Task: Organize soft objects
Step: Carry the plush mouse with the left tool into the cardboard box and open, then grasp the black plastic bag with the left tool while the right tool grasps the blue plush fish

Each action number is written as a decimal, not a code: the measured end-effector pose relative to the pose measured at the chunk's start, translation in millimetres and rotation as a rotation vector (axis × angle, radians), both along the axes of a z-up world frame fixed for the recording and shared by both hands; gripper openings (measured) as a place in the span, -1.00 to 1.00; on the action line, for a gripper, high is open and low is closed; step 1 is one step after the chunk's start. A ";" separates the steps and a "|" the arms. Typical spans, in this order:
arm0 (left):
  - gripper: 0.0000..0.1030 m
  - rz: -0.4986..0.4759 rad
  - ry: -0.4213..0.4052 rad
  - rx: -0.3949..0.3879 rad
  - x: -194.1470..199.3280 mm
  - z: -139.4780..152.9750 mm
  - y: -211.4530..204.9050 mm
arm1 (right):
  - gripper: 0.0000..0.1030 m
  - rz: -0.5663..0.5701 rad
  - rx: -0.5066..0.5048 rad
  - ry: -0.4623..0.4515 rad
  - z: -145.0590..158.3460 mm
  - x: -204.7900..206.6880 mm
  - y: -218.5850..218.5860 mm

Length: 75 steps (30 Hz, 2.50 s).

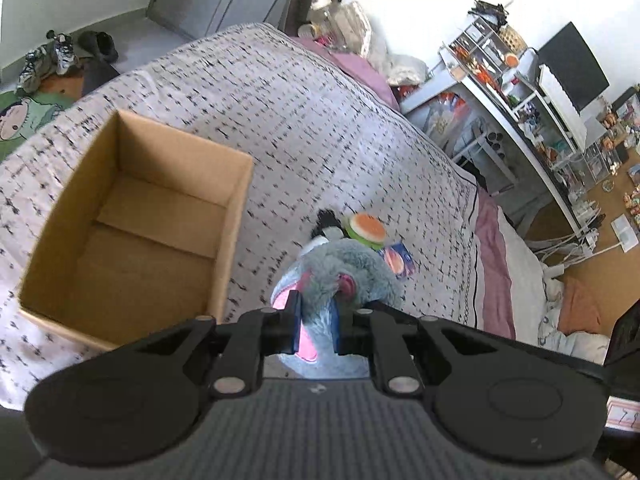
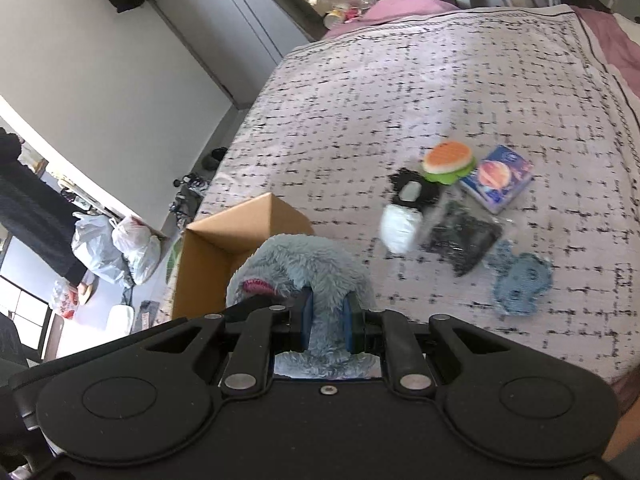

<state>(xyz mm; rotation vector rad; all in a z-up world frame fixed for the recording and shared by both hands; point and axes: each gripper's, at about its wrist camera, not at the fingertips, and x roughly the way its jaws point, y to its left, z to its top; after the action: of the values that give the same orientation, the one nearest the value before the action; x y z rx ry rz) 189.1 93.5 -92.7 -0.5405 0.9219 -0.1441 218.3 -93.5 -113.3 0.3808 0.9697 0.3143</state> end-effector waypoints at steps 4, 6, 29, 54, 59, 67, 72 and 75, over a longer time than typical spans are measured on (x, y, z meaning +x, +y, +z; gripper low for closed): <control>-0.74 0.015 -0.009 0.002 -0.6 6.1 17.4 | -0.70 0.009 0.012 -0.009 4.9 4.5 16.0; -0.74 0.022 -0.013 0.010 -0.6 8.5 25.3 | -0.70 0.013 0.022 -0.012 5.5 6.8 25.3; -0.78 0.094 0.059 0.096 5.2 -13.1 108.7 | -0.70 0.067 0.198 0.092 -40.2 24.0 94.8; -0.15 0.176 0.207 0.162 1.0 -33.5 105.6 | 0.52 0.016 0.145 -0.029 -20.5 10.1 49.4; 0.26 0.167 0.165 0.205 -1.9 -14.5 86.6 | 0.58 -0.016 0.112 -0.053 -11.6 6.3 29.1; 0.55 0.137 0.089 0.218 -4.8 10.2 51.8 | 0.90 -0.073 0.079 -0.114 5.4 -8.6 -11.8; 0.58 0.118 0.048 0.222 -6.3 18.3 29.0 | 0.92 -0.133 0.061 -0.129 4.8 -15.9 -38.6; 0.58 0.120 0.030 0.230 -6.7 20.6 14.9 | 0.92 -0.153 0.046 -0.129 2.9 -21.2 -50.1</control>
<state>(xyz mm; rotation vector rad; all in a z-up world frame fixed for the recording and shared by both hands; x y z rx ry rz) 182.4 108.4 -72.1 -0.3836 0.9191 0.0785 197.1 -143.7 -110.4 0.4682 0.8029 0.2195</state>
